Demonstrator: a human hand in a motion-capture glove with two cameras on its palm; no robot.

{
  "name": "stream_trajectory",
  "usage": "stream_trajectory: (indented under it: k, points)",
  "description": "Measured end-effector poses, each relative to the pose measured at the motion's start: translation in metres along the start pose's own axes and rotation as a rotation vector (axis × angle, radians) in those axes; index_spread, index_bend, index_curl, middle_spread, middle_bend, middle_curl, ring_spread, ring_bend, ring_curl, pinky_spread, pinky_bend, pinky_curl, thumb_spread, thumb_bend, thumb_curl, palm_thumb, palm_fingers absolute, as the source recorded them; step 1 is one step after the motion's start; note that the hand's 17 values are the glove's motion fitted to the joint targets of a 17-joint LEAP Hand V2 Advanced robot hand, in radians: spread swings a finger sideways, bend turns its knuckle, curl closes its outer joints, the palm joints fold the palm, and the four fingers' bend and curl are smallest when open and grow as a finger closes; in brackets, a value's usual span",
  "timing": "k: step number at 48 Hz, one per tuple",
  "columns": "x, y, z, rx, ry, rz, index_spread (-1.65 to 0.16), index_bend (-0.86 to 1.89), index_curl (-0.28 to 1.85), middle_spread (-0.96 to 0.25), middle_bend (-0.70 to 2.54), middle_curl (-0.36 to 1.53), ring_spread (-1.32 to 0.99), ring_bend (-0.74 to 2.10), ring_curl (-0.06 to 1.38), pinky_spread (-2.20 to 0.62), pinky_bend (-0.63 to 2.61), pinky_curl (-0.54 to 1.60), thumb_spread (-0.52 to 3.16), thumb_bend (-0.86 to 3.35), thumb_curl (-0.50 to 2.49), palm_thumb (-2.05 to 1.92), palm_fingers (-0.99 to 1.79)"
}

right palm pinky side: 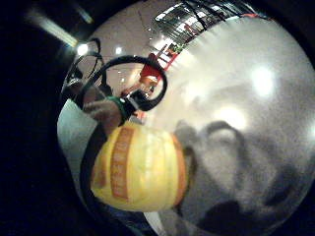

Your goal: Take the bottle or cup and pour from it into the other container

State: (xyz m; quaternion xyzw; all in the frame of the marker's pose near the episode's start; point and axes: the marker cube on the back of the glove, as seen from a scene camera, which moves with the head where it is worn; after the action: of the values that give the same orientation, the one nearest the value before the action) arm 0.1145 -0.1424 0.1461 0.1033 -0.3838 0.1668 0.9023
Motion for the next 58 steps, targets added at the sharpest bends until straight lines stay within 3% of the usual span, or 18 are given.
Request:
stream_trajectory:
  k: [6,10,19,25,29,33,36,39,43,48,58]
  points:
    - [0.0,-0.001,0.002,0.056,0.014,-0.049,-0.29,0.13,0.25,-0.2,0.38,0.37,-0.14,0.64,0.35,0.17,0.41,0.3,0.61,-0.01,0.49,0.95,1.1]
    - [0.001,-0.003,0.002,0.066,0.018,-0.168,-0.29,0.12,0.26,-0.22,0.38,0.39,-0.16,0.64,0.36,0.1,0.42,0.31,0.52,-0.02,0.53,0.99,1.14]
    - [-0.027,-0.003,0.009,0.126,0.033,-0.094,-0.29,0.14,0.29,-0.24,0.39,0.43,-0.19,0.64,0.39,-0.02,0.45,0.34,0.37,-0.04,0.59,0.99,1.21]
    - [-0.052,-0.004,0.024,0.079,0.128,-0.281,-0.29,0.15,0.31,-0.25,0.4,0.44,-0.2,0.64,0.4,-0.07,0.46,0.35,0.32,-0.04,0.62,0.98,1.22]
    - [-0.082,-0.004,0.039,0.03,0.187,-0.161,-0.29,0.15,0.32,-0.26,0.4,0.45,-0.2,0.65,0.41,-0.09,0.46,0.35,0.29,-0.04,0.64,0.98,1.22]
    - [-0.106,-0.015,0.059,0.107,0.231,-0.197,-0.29,0.15,0.33,-0.26,0.4,0.46,-0.2,0.65,0.42,-0.1,0.46,0.36,0.27,-0.04,0.65,0.97,1.23]
    - [-0.123,-0.01,0.07,0.024,0.279,-0.154,-0.28,0.15,0.34,-0.26,0.41,0.47,-0.2,0.65,0.42,-0.11,0.47,0.36,0.27,-0.04,0.66,0.97,1.23]
    - [-0.132,-0.003,0.08,-0.048,0.334,-0.204,-0.28,0.15,0.34,-0.26,0.41,0.47,-0.21,0.65,0.43,-0.12,0.47,0.36,0.26,-0.04,0.67,0.96,1.23]
    - [-0.148,-0.014,0.103,0.09,0.397,-0.169,-0.28,0.15,0.35,-0.26,0.4,0.48,-0.21,0.66,0.43,-0.12,0.47,0.37,0.25,-0.04,0.67,0.95,1.23]
    - [-0.157,-0.007,0.117,-0.094,0.561,-0.263,-0.29,0.15,0.36,-0.26,0.41,0.48,-0.21,0.66,0.44,-0.13,0.47,0.37,0.25,-0.04,0.68,0.95,1.23]
    - [-0.174,-0.014,0.158,-0.199,0.918,-0.28,-0.28,0.14,0.37,-0.26,0.41,0.49,-0.21,0.66,0.44,-0.14,0.48,0.37,0.25,-0.04,0.69,0.94,1.23]
